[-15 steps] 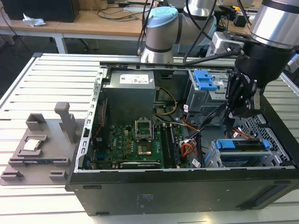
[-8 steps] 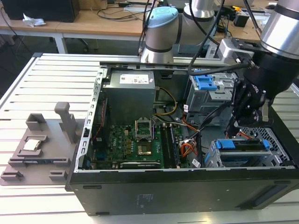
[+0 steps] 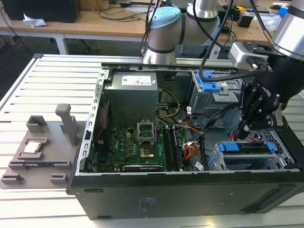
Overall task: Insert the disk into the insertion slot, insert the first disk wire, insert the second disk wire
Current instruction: 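Insert the second disk wire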
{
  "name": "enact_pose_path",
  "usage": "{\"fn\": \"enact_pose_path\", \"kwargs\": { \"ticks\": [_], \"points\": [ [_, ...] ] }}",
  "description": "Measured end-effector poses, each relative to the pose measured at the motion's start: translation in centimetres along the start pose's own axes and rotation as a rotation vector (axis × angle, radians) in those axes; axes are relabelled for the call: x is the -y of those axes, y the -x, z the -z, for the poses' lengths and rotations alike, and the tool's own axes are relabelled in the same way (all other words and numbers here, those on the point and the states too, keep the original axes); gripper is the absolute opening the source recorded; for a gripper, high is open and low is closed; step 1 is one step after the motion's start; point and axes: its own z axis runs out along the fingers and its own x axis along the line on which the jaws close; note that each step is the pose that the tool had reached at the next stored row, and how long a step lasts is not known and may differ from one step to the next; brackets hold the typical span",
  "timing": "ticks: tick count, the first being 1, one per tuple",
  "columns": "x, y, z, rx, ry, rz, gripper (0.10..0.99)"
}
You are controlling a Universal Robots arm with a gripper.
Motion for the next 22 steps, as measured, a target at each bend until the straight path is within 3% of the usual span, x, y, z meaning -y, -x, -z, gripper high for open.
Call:
{"fn": "enact_pose_path", "kwargs": {
  "ticks": [2,4,8,18,22],
  "points": [
    [0.00,0.00,0.00,-0.0046,-0.006,0.063,0.145],
    [0.02,-0.23,-0.02,-0.0052,-0.006,0.072,0.145],
    [0.11,-1.56,-0.14,-0.0004,-0.006,0.072,0.145],
    [0.23,-1.63,0.61,0.0020,-0.006,0.074,0.145],
    [0.15,-1.72,1.65,0.0028,-0.006,0.074,0.145]
  ]
}}
